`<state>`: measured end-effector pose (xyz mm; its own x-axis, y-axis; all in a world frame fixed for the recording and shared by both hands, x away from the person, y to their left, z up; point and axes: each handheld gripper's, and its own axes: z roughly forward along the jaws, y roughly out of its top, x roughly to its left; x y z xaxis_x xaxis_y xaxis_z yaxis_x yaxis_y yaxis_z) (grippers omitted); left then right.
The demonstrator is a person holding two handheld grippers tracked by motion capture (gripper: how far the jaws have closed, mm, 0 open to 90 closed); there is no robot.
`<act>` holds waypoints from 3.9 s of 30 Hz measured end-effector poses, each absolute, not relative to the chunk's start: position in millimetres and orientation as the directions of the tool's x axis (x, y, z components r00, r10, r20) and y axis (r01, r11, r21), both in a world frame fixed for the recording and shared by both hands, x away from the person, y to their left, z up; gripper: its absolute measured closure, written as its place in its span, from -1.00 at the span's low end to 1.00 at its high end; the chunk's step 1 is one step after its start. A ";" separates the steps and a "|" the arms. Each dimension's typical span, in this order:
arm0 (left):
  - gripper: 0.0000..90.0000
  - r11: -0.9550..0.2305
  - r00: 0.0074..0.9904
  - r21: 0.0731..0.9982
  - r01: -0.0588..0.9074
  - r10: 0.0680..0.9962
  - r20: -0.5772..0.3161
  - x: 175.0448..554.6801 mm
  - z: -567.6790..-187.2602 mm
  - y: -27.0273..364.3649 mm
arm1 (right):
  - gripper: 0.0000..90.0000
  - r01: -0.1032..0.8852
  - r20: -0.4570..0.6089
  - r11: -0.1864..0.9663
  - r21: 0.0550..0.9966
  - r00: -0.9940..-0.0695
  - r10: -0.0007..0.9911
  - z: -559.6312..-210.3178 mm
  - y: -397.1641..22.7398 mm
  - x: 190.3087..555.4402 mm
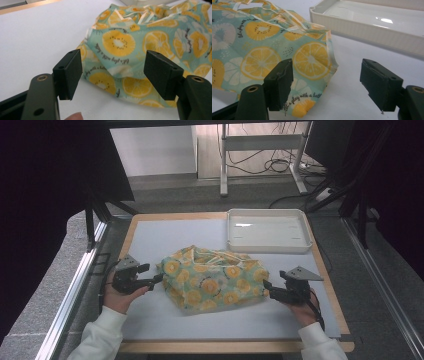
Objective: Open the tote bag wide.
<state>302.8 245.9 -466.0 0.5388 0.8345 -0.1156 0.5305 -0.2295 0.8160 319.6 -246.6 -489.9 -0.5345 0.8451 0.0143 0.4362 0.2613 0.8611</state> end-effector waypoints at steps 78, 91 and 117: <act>1.00 -0.311 0.658 0.750 0.584 0.723 -0.213 367.0 -456.6 233.9 | -0.40 0.387 -0.068 0.300 0.872 -0.511 0.857 -489.2 -247.8 313.6; 1.00 -0.297 0.679 0.758 0.581 0.691 -0.250 367.3 -453.3 233.7 | -0.40 0.351 -0.054 0.298 0.888 -0.564 0.824 -461.6 -220.8 324.5; 1.00 -0.300 0.688 0.757 0.581 0.678 -0.260 370.3 -454.9 232.9 | -0.41 0.421 -0.017 0.361 0.832 -0.631 0.775 -452.8 -163.4 398.6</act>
